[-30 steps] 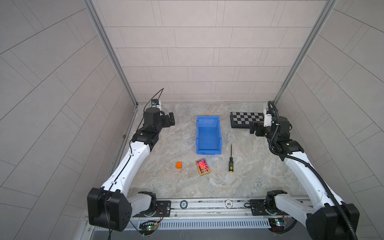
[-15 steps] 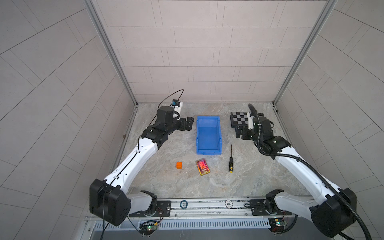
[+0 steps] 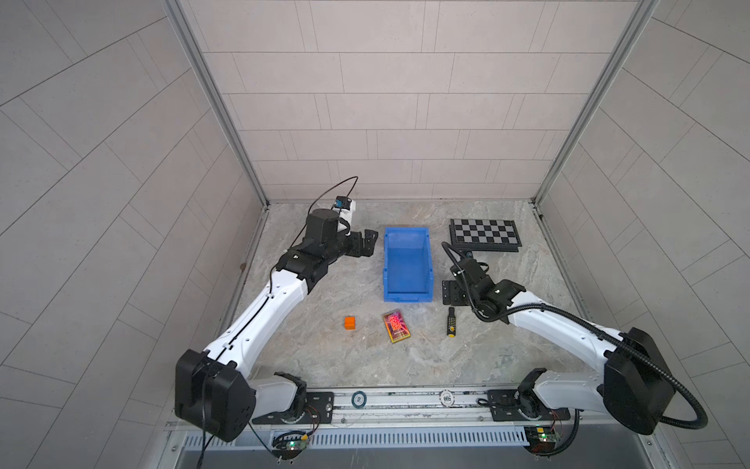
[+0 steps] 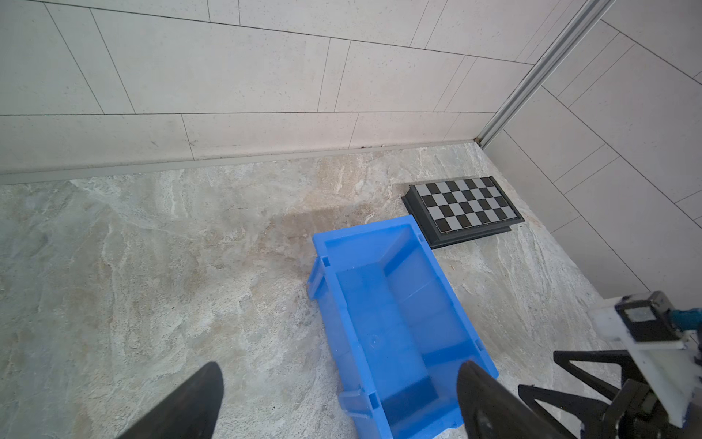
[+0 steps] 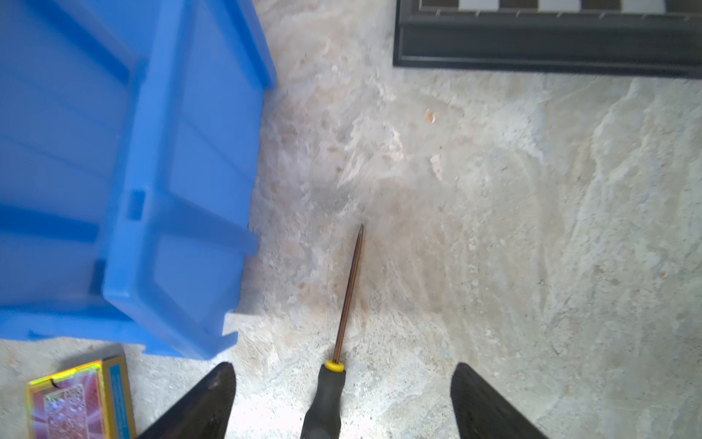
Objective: Put the screwdriver in the bin
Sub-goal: Move the screwdriver to the center of the table.
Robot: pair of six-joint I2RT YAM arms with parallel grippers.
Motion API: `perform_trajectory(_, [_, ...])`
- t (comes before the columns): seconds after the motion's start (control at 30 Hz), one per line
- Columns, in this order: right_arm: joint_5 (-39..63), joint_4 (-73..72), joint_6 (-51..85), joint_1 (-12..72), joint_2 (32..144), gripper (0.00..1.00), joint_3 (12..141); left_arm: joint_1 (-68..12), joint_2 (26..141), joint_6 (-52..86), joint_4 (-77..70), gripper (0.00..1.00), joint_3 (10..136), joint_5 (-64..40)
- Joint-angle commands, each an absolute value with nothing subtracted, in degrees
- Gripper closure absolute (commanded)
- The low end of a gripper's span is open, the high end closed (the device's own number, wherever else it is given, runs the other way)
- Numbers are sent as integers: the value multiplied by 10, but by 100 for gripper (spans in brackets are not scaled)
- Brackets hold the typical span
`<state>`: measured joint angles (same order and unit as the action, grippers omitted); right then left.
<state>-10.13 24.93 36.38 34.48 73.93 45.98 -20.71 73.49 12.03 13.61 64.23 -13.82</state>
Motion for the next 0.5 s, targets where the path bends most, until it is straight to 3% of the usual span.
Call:
perform_trajectory(0.0, [-105,275,419,353,752,14,451,-208,732,120,127,1,635,-132])
perform_trajectory(0.2, [-104,253,449,366,751,26,419,-209,738,119,127,1,635,-128])
perform_trajectory(0.47, [-86,212,476,379,784,32,394,-208,738,116,130,1,636,-123])
